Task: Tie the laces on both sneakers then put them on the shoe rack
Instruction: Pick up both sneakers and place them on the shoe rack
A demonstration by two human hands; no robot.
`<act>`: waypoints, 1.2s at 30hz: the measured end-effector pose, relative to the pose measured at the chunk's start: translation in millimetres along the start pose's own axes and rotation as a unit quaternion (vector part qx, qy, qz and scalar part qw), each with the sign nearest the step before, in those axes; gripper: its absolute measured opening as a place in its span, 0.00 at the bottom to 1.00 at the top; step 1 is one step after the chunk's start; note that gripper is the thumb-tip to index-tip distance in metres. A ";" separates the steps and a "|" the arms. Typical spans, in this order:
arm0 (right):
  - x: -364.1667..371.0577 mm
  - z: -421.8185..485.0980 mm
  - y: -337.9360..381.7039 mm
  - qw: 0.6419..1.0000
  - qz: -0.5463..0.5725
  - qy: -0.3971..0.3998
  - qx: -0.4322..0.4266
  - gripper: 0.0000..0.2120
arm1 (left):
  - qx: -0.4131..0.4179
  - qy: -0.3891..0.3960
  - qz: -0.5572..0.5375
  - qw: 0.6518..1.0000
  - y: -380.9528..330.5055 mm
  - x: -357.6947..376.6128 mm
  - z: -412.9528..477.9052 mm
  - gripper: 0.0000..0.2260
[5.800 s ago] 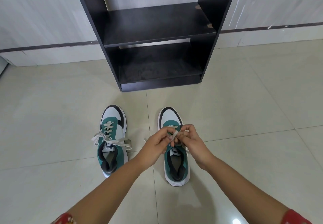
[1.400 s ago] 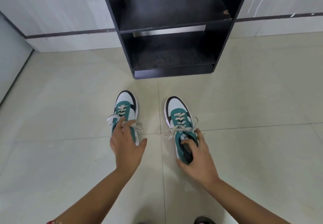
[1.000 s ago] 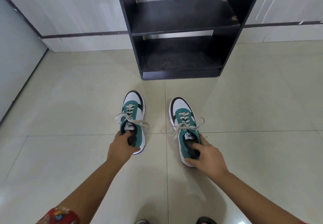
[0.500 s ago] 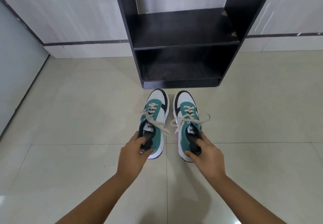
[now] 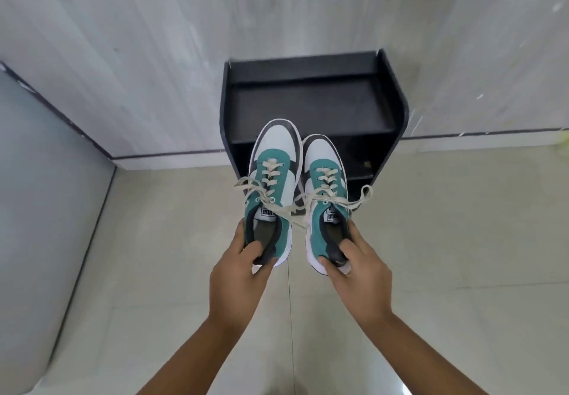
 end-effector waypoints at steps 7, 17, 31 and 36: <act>-39.6 120.2 53.3 0.999 -0.035 -0.009 0.012 0.12 | -0.012 -0.041 0.011 0.999 -49.4 -45.9 115.1 0.09; -25.7 205.0 73.8 0.998 -0.049 0.033 0.006 0.11 | -0.094 -0.013 0.051 0.994 -35.7 -39.0 196.3 0.05; 13.6 223.6 73.2 0.997 -0.040 0.062 -0.009 0.13 | -0.118 0.024 0.063 0.991 -3.7 -14.6 214.3 0.08; 15.6 222.3 73.9 0.997 -0.001 0.069 0.025 0.19 | -0.122 0.016 0.042 0.991 -5.2 -10.0 214.0 0.11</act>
Point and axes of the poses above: each hand's wrist, its own z-axis towards the middle knuckle, its own x-axis out of the palm, y = z × x, the point moved 8 cm from there along z, towards the middle knuckle, and after that the axes turned 4 degrees about -z, right-handed, at the moved point
